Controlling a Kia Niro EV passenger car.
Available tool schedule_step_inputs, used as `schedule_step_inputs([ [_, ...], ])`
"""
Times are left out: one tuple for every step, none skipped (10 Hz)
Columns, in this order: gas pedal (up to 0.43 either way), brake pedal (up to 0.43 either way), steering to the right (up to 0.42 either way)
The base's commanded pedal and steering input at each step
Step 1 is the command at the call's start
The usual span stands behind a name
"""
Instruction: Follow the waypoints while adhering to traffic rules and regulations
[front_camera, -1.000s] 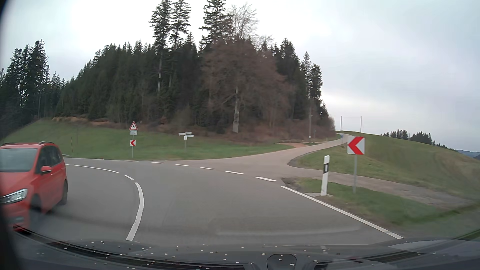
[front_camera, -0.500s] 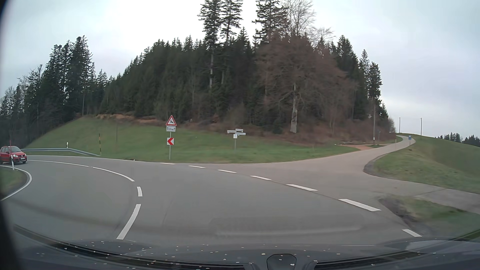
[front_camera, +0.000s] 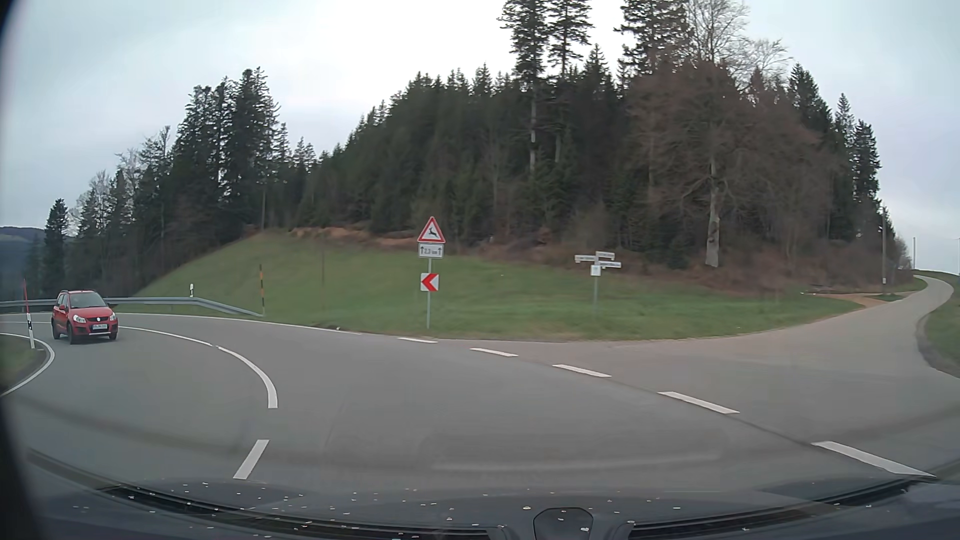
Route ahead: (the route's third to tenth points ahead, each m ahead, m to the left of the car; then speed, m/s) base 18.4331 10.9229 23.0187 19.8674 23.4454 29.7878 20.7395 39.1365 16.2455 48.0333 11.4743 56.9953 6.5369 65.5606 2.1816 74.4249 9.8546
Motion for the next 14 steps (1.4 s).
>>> schedule_step_inputs([
  [0.000, 0.000, -0.198],
  [0.000, 0.000, -0.199],
  [0.000, 0.000, -0.199],
  [0.000, 0.000, -0.199],
  [0.000, 0.000, -0.200],
  [0.000, 0.000, -0.202],
  [0.000, 0.000, -0.202],
  [0.000, 0.000, -0.202],
  [0.000, 0.000, -0.202],
  [0.000, 0.000, -0.200],
  [0.000, 0.000, -0.198],
  [0.000, 0.000, -0.196],
  [0.047, 0.000, -0.196],
  [0.110, 0.000, -0.196],
])
